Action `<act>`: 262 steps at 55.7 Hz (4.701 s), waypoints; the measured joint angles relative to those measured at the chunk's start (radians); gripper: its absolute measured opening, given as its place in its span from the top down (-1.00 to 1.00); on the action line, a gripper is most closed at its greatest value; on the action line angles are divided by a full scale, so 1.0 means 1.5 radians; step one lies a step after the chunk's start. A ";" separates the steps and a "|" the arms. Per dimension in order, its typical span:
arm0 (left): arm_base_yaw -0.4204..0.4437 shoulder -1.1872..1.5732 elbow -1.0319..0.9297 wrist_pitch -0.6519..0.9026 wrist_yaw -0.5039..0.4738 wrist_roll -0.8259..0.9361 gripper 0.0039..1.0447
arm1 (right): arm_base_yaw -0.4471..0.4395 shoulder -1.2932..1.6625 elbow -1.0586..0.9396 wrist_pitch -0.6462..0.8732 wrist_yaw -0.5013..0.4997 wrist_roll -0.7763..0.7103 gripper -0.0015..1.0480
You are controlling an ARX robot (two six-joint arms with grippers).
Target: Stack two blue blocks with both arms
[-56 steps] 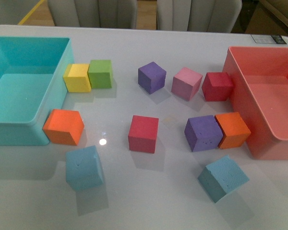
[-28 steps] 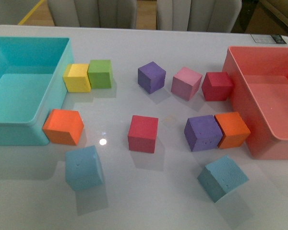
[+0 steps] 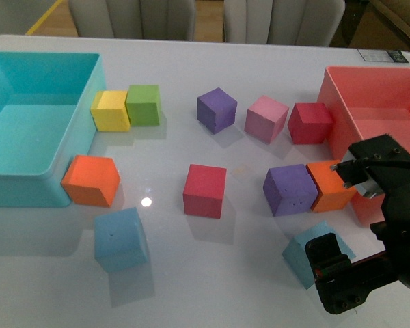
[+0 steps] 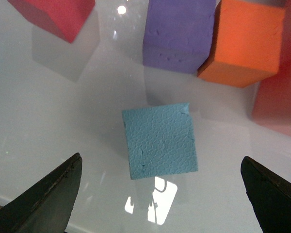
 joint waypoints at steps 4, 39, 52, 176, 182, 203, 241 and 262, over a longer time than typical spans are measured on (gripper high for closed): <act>0.000 0.000 0.000 0.000 0.000 0.000 -0.84 | -0.005 0.033 0.011 0.004 0.001 0.001 -0.83; 0.000 0.000 0.000 0.000 0.000 0.000 -0.84 | -0.029 0.239 0.109 0.044 -0.010 -0.011 -0.83; 0.000 0.000 0.000 0.000 0.000 0.000 -0.84 | -0.025 0.263 0.119 0.047 -0.012 -0.011 -0.58; 0.000 0.000 0.000 0.000 0.000 0.000 -0.84 | 0.103 0.608 0.963 -0.377 0.016 0.074 0.22; 0.000 0.000 0.000 0.000 0.000 0.000 -0.84 | 0.103 0.608 0.954 -0.369 0.016 0.076 -0.09; 0.000 0.000 0.000 0.000 0.000 0.000 -0.84 | 0.103 0.571 0.882 -0.318 0.009 0.089 -0.82; 0.000 0.000 0.000 0.000 0.001 0.000 -0.84 | 0.042 -0.046 0.267 0.225 0.156 0.066 -0.61; 0.000 0.000 0.000 0.000 0.000 0.000 -0.84 | -0.090 -0.348 -0.102 0.369 0.103 0.038 0.59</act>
